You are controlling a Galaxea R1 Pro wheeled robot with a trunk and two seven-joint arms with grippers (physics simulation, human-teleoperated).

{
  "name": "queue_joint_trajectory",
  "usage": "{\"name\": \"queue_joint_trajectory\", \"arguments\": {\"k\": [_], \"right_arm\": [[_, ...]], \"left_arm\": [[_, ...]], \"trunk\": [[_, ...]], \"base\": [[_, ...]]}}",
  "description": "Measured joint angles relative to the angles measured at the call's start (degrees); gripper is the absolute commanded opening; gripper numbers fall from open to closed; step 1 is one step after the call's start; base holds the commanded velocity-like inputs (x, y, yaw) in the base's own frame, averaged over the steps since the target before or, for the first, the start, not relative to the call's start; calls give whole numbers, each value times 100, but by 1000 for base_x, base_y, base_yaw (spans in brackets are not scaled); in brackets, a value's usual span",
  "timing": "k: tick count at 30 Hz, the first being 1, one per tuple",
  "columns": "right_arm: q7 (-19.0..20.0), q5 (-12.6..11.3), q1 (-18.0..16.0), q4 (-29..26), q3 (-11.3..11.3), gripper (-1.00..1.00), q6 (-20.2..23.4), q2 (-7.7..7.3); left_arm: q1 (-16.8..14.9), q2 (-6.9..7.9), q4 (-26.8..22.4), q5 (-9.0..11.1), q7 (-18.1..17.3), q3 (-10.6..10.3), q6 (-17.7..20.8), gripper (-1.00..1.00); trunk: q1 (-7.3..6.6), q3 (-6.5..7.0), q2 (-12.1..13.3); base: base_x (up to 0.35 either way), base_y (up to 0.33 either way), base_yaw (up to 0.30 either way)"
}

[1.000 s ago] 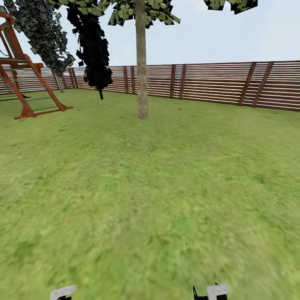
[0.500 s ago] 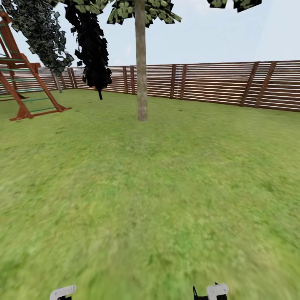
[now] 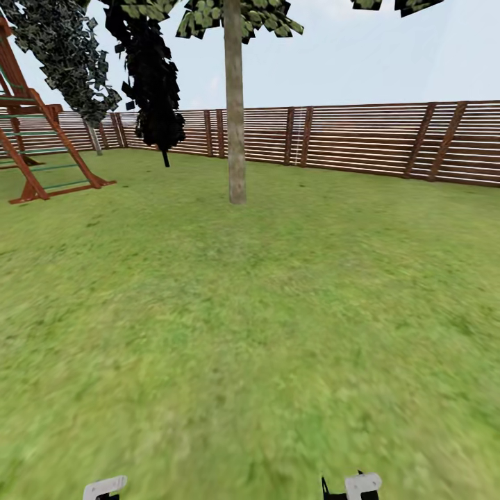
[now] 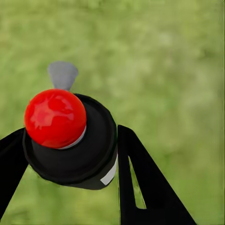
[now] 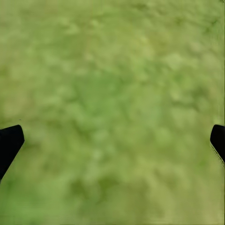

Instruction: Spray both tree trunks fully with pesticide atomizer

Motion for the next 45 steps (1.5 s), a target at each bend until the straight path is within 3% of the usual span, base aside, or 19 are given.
{"name": "queue_joint_trajectory", "arguments": {"k": [45], "right_arm": [[0,-1,0,0,8,100,0,0]], "left_arm": [[0,0,0,0,2,0,0,-100]], "trunk": [[0,0,0]], "base": [[337,0,0]]}}
